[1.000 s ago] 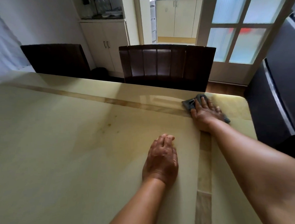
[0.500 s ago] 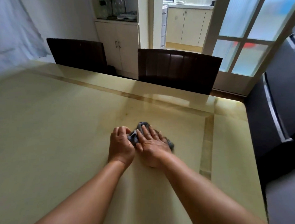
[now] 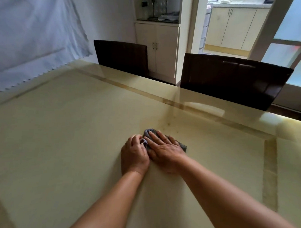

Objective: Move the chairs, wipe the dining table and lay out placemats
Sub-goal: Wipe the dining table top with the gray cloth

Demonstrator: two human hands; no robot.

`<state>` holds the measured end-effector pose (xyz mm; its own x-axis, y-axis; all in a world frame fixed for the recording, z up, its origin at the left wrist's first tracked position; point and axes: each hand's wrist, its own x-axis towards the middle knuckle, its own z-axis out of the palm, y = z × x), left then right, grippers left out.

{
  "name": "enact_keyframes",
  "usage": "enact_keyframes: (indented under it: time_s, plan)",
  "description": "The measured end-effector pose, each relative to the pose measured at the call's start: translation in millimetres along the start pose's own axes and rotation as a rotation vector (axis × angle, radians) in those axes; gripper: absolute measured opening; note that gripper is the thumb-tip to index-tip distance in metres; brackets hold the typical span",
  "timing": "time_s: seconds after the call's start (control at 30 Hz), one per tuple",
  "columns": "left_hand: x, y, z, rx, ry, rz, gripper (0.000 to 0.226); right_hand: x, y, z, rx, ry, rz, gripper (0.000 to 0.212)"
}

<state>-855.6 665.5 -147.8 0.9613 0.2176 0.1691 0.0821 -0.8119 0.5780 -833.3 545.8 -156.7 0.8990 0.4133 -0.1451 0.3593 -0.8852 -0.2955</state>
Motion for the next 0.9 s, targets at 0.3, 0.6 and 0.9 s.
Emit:
enact_keyframes:
  time_s: [0.3, 0.6, 0.9]
  plan:
    - [74, 5, 23, -0.024, 0.112, -0.05, 0.04, 99, 11, -13, -0.123, 0.0, -0.1, 0.072]
    - [117, 5, 48, 0.124, -0.002, -0.089, 0.045, 184, 44, -38, -0.047, 0.115, 0.052, 0.056]
    - [115, -2, 51, 0.184, -0.022, -0.086, 0.047, 173, 113, -63, -0.016, 0.221, 0.373, 0.053]
